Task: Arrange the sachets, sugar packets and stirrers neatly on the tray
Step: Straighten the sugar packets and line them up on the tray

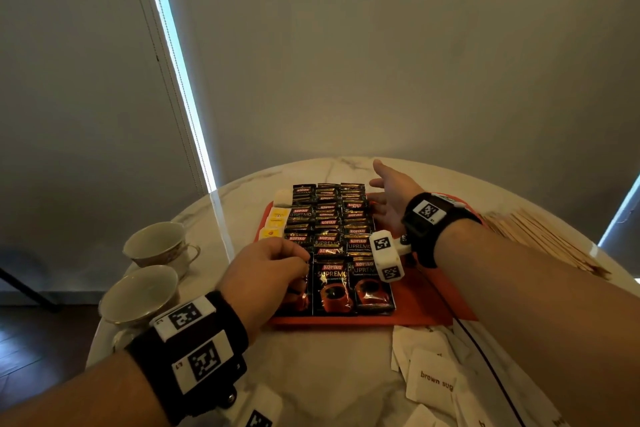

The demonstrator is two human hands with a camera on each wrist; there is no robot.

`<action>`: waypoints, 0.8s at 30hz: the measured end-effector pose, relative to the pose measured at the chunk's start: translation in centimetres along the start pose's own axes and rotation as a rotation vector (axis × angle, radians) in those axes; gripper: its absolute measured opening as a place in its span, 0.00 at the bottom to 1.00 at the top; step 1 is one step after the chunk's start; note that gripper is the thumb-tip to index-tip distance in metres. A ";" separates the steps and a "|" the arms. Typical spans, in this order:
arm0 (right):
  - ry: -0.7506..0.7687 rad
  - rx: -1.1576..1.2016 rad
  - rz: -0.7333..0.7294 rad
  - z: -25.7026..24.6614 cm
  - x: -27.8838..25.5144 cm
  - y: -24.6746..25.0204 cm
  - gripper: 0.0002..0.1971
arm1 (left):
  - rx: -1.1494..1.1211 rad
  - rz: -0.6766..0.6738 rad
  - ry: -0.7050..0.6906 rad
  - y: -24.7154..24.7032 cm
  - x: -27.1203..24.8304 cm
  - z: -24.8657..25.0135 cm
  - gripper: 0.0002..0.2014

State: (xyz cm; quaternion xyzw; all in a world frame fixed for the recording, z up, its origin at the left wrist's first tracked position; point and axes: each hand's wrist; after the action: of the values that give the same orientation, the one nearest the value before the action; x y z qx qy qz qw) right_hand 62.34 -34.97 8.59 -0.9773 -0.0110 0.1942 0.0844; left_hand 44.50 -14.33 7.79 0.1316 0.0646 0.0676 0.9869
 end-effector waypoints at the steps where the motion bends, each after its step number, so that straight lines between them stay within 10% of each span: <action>1: 0.005 -0.001 0.005 -0.1 0.1 0.2 0.35 | -0.003 -0.003 -0.002 0.0 0.0 0.1 0.06; 7: 0.041 -0.239 0.053 -1.3 -2.5 2.0 0.33 | 0.000 -0.075 -0.019 -0.8 -0.9 1.0 0.06; 12: 0.031 -0.787 0.014 -1.6 -8.0 4.4 0.18 | 0.212 -0.386 0.005 -3.6 -3.7 1.8 0.09; 17: 0.038 -1.100 0.021 -1.2 -14.8 7.8 0.18 | 0.755 -0.601 -0.238 -6.3 -7.4 2.6 0.31; 24: -0.097 -1.523 0.180 0.1 -22.8 11.9 0.22 | 0.937 -0.710 -0.412 -10.7 -11.5 3.9 0.58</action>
State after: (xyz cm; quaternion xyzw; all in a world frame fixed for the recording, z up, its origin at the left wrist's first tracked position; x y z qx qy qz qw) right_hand 41.11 -47.95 15.13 -0.7531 -0.0658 0.1819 -0.6288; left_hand 35.03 -27.30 9.90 0.5315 -0.0644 -0.3271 0.7787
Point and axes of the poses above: each hand's wrist, its own x-axis towards the middle knuckle, its own y-axis out of the back of the hand, z = x × y, and after that the axes turned 2 degrees about -y, right-handed
